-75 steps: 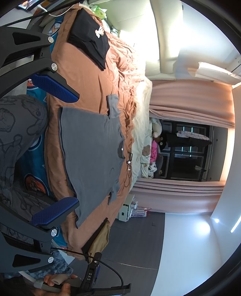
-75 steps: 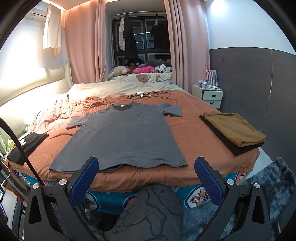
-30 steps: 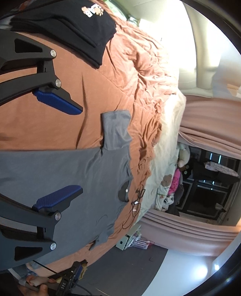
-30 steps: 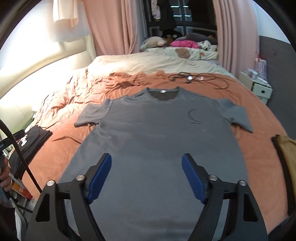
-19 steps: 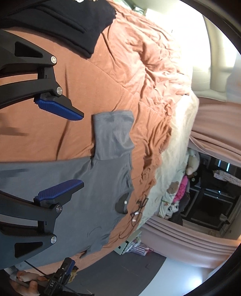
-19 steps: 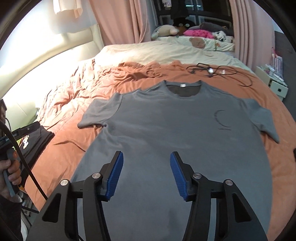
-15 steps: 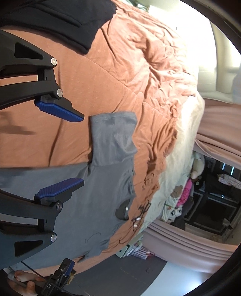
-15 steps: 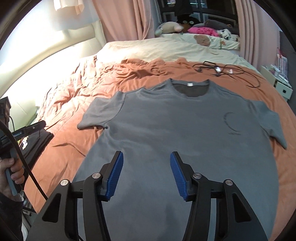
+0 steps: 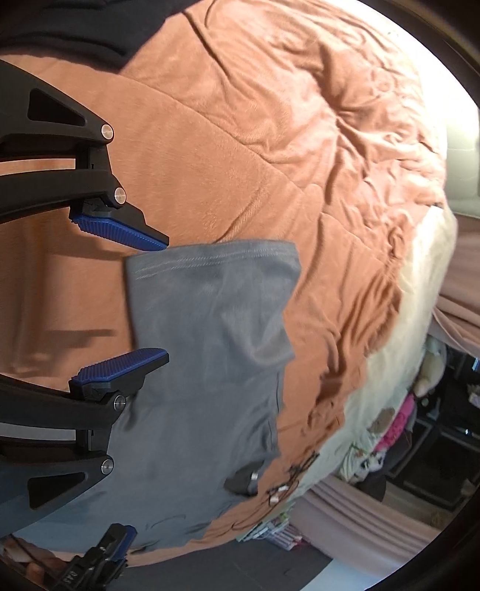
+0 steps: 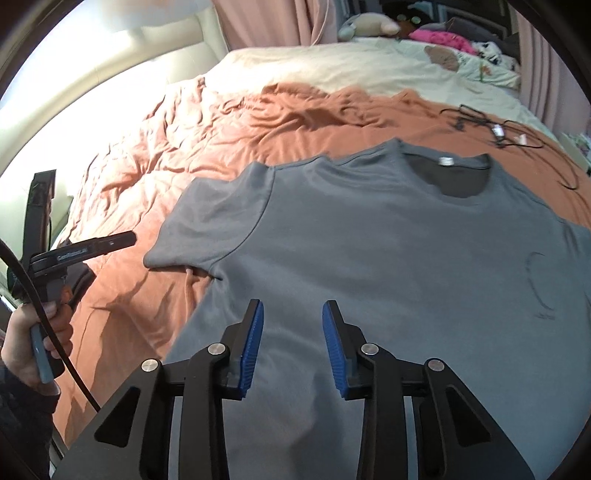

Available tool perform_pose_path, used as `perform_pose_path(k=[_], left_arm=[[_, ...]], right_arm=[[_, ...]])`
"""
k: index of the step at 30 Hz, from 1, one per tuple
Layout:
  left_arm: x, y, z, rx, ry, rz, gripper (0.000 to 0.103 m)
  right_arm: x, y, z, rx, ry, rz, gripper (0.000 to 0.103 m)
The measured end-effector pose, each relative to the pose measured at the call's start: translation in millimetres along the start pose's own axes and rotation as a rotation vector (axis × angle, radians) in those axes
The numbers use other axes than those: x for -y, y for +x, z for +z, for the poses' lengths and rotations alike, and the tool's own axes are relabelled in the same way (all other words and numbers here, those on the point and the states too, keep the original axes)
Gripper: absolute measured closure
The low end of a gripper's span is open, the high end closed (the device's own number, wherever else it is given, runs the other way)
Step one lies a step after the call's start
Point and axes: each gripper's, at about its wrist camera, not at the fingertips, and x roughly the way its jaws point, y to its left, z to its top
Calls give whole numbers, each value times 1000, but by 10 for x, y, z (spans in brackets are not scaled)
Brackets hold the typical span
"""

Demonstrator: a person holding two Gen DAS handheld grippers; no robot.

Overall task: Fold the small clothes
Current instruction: 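Move both grippers down toward the grey t-shirt's sleeve and side, then grasp the t-shirt sleeve with the left gripper and fold it over the body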

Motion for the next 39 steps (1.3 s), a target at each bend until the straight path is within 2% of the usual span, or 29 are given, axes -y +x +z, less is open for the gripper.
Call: perform_pose_path(k=[10, 14, 15, 16, 17, 20, 26, 33, 39], left_arm=[[-216, 633, 267, -65, -63, 14, 48], [-256, 860, 297, -110, -104, -15, 64], [-262, 885, 298, -110, -111, -18, 65], [-259, 894, 303, -103, -112, -16, 72], [-255, 896, 312, -100, -110, -9, 84], [-286, 875, 328, -101, -137, -43, 94], [-200, 593, 411, -50, -130, -114, 96], [87, 281, 553, -6, -89, -184, 96], [436, 154, 658, 17, -26, -199, 96]], right_arm=[[-131, 949, 429, -114, 42, 59, 87], [-169, 1275, 554, -132, 68, 80, 92], [-185, 1316, 569, -133, 72, 83, 92], [-206, 1381, 594, -134, 77, 85, 92], [-214, 1464, 620, -138, 90, 91, 95], [-203, 1632, 651, -155, 138, 108, 97], [-205, 1888, 678, -179, 212, 186, 100], [-229, 2108, 668, -180, 258, 189, 100], [-43, 1898, 734, -173, 315, 273, 99]])
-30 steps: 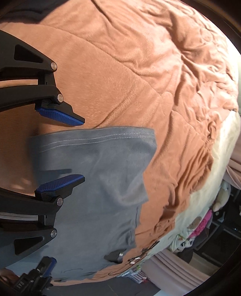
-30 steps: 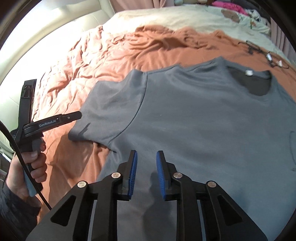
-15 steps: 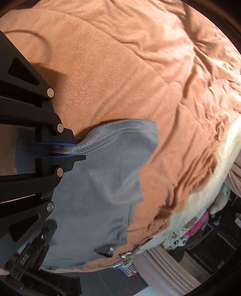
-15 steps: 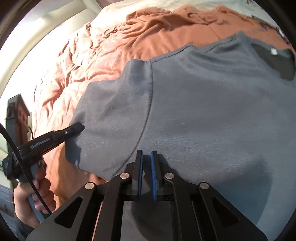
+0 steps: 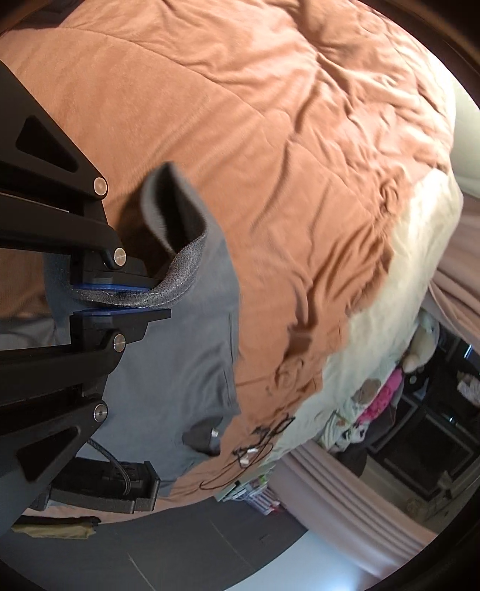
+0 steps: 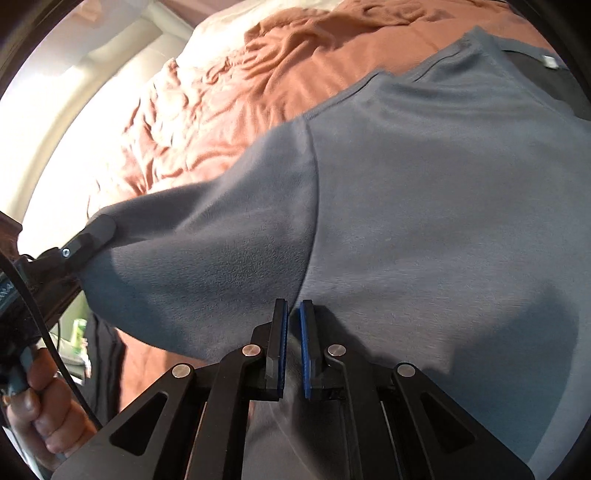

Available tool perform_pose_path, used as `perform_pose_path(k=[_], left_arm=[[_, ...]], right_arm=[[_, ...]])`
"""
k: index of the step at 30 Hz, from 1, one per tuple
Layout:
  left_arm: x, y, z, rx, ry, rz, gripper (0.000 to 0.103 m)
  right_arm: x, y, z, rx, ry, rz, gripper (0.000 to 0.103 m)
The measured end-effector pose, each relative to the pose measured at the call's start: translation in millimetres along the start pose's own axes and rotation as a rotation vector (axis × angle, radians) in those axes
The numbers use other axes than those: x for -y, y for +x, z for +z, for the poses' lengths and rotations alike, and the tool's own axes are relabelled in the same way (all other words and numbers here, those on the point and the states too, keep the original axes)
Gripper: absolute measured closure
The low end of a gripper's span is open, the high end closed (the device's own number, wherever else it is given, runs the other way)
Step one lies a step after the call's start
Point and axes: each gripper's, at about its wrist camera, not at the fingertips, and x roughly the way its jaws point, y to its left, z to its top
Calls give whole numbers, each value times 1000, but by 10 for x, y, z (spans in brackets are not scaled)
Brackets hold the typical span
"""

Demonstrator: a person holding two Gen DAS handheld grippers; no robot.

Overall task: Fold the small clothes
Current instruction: 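Grasp the t-shirt sleeve with the left gripper and fold it over the body, then open the left gripper to release the sleeve and withdraw it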

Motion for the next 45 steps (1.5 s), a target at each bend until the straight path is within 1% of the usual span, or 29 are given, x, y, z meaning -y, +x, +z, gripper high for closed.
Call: perform_pose_path(k=[3, 4, 5, 6, 7, 8, 9, 10, 14, 17, 19, 21, 22, 23, 24, 25, 26, 28, 30, 32, 34, 35, 36, 37, 39, 41, 42, 44, 45], left_arm=[[176, 9, 33, 4, 18, -14, 96], [236, 21, 41, 3, 24, -17, 96], [290, 31, 48, 2, 30, -18, 96], [367, 47, 58, 0, 37, -25, 96], [422, 59, 63, -2, 44, -30, 96], [509, 77, 66, -5, 56, -35, 96], [592, 99, 67, -9, 69, -38, 96], [668, 125, 65, -15, 81, -40, 96], [1030, 279, 3, -50, 136, -54, 96], [1213, 432, -68, -81, 158, -64, 96], [1342, 565, -142, -111, 168, -77, 96], [1474, 732, -232, -157, 183, -95, 96], [1509, 773, -263, -173, 185, -92, 93], [1553, 855, -306, -207, 183, -93, 84], [1573, 891, -325, -224, 178, -104, 77], [1593, 916, -345, -240, 170, -129, 58], [1595, 912, -349, -241, 167, -136, 38], [1608, 830, -334, -205, 170, -135, 24], [1567, 705, -280, -166, 169, -140, 23], [1450, 600, -227, -142, 149, -121, 23], [1349, 551, -199, -125, 147, -73, 23], [1260, 520, -200, -121, 148, -37, 23], [1198, 514, -205, -124, 143, -19, 23], [1098, 502, -215, -129, 129, -7, 25], [929, 504, -234, -137, 106, 10, 33], [737, 489, -258, -144, 87, 33, 42], [659, 484, -270, -144, 80, 42, 45], [510, 476, -298, -150, 66, 55, 53], [446, 478, -309, -155, 60, 61, 55]], right_arm=[[123, -220, 24, 23, 0, 10, 97], [157, -294, 13, 27, -4, 1, 91], [207, -373, 11, 33, -6, -7, 83], [265, -457, 8, 40, -7, -12, 78], [314, -546, 8, 49, -4, -14, 70], [348, -618, 4, 58, 0, -18, 63], [399, -692, 2, 67, 7, -20, 61], [470, -769, 1, 77, 17, -18, 59], [722, -1014, -48, 99, 55, -20, 59], [889, -1184, -128, 108, 73, -29, 59], [947, -1314, -189, 115, 84, -34, 59], [1046, -1426, -228, 127, 94, -48, 59], [1099, -1471, -245, 132, 101, -53, 57], [1133, -1509, -261, 134, 108, -58, 45], [1168, -1559, -284, 139, 114, -64, 39], [1185, -1599, -296, 149, 122, -72, 35], [1201, -1642, -312, 160, 127, -78, 35], [1193, -1679, -333, 159, 131, -75, 35], [1147, -1665, -332, 150, 121, -80, 35], [1039, -1625, -318, 138, 92, -94, 35], [992, -1613, -295, 129, 54, -108, 35], [888, -1570, -288, 121, 21, -127, 35], [825, -1532, -282, 114, -6, -137, 35], [771, -1496, -281, 108, -31, -146, 35], [631, -1393, -273, 90, -88, -175, 35], [436, -1290, -292, 79, -154, -209, 35], [377, -1255, -297, 80, -172, -218, 35], [229, -1208, -310, 86, -203, -209, 35], [171, -1181, -311, 88, -208, -196, 35]])
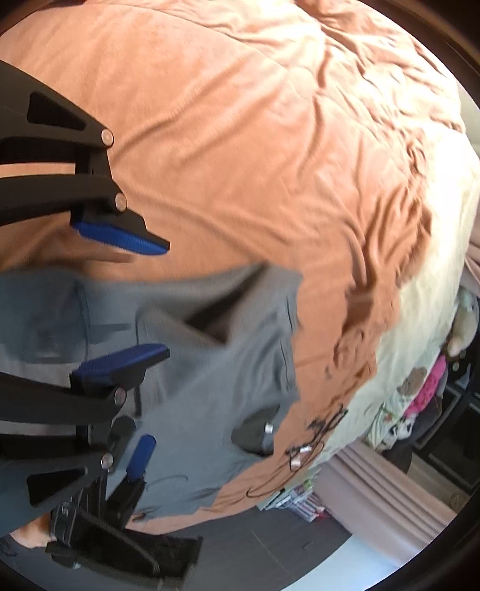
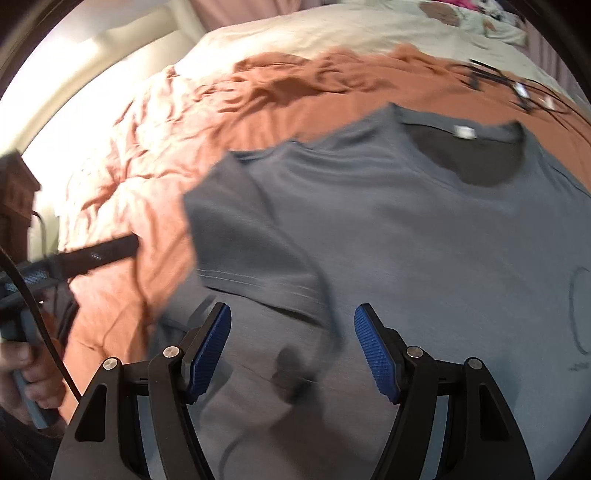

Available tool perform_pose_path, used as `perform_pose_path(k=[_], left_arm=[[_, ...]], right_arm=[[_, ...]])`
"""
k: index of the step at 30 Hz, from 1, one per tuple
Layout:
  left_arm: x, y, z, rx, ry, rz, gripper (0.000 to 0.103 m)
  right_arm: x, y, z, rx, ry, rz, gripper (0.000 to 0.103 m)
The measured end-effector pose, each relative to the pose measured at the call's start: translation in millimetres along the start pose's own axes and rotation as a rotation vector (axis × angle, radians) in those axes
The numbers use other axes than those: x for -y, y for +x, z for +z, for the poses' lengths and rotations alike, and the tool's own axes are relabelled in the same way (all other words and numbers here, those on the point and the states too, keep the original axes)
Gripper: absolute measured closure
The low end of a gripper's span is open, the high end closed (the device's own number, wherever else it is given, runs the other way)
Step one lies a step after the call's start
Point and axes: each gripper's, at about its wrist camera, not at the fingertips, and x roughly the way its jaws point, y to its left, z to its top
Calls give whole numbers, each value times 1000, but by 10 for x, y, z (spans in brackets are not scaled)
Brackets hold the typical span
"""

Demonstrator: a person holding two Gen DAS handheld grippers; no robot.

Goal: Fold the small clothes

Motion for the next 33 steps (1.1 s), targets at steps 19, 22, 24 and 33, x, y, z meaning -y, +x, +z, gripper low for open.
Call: perform_pose_path(k=[19, 22, 24, 33], left_arm=[[-605, -101, -121, -2, -44, 13, 57], [-560, -69, -127, -5, -36, 4, 57], [-516, -50, -128, -6, -27, -3, 57], [-377, 59, -138, -19, -6, -9, 57]], right_arm=[[-504, 871, 313, -83, -36, -209, 35], [-519, 882, 416, -53, -64, -261, 67], [-434, 858, 463, -69, -52, -277, 87], [-187, 493, 539, -1, -20, -263, 99]])
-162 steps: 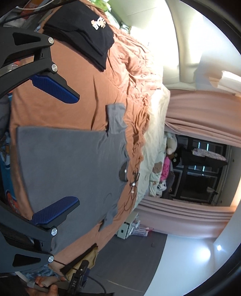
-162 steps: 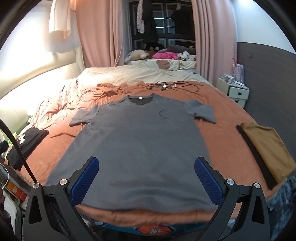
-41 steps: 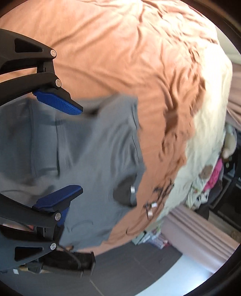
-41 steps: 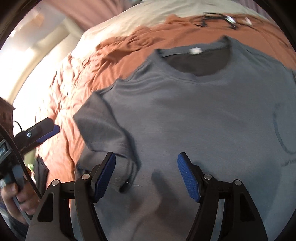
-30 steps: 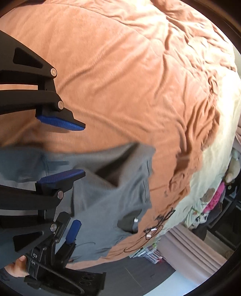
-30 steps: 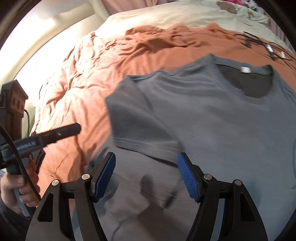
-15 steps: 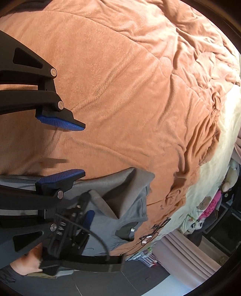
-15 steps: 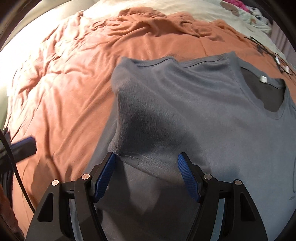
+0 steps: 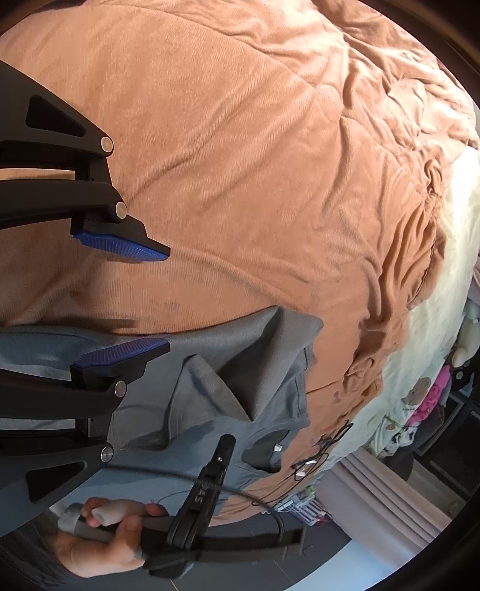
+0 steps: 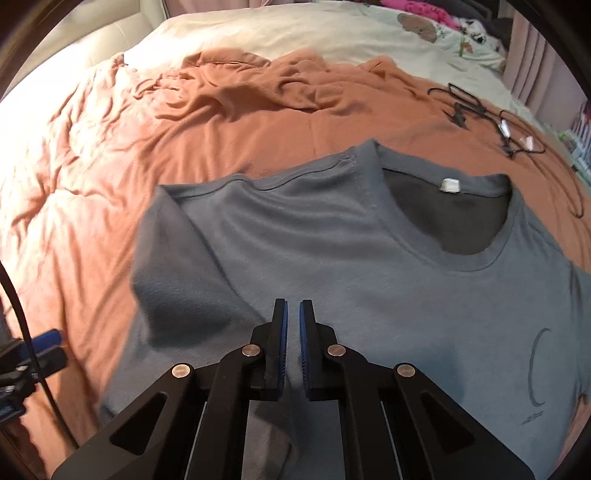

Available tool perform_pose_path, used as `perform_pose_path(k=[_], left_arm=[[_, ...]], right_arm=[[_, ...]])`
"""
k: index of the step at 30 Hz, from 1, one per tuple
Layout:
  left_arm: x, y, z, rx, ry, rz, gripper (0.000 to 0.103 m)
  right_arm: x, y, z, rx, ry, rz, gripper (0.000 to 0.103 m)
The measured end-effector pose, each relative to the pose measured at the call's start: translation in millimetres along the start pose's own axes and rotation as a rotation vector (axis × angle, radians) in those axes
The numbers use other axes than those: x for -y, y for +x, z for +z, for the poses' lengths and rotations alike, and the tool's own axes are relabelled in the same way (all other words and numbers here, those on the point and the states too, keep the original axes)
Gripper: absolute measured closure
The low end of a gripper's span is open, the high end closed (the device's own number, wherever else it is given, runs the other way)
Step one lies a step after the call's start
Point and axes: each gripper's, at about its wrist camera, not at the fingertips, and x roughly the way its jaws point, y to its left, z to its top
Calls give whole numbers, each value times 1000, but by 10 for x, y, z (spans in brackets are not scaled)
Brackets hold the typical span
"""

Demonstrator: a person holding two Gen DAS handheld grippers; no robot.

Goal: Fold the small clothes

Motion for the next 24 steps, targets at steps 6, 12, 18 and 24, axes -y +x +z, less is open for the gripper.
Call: perform_pose_path(k=[6, 12, 18, 24], left_arm=[[-20, 29, -20, -3, -6, 18, 57], [-142, -35, -20, 11, -18, 41, 57], [-292, -59, -28, 18, -32, 80, 57], [-429, -31, -44, 9, -48, 99, 57]], right_arm=[[-405, -83, -133, -32, -78, 99, 26], [-666, 79, -158, -56, -86, 88, 24], [-641, 410, 32, -71, 29, 40, 27], [-607, 625, 113, -103, 31, -78, 51]])
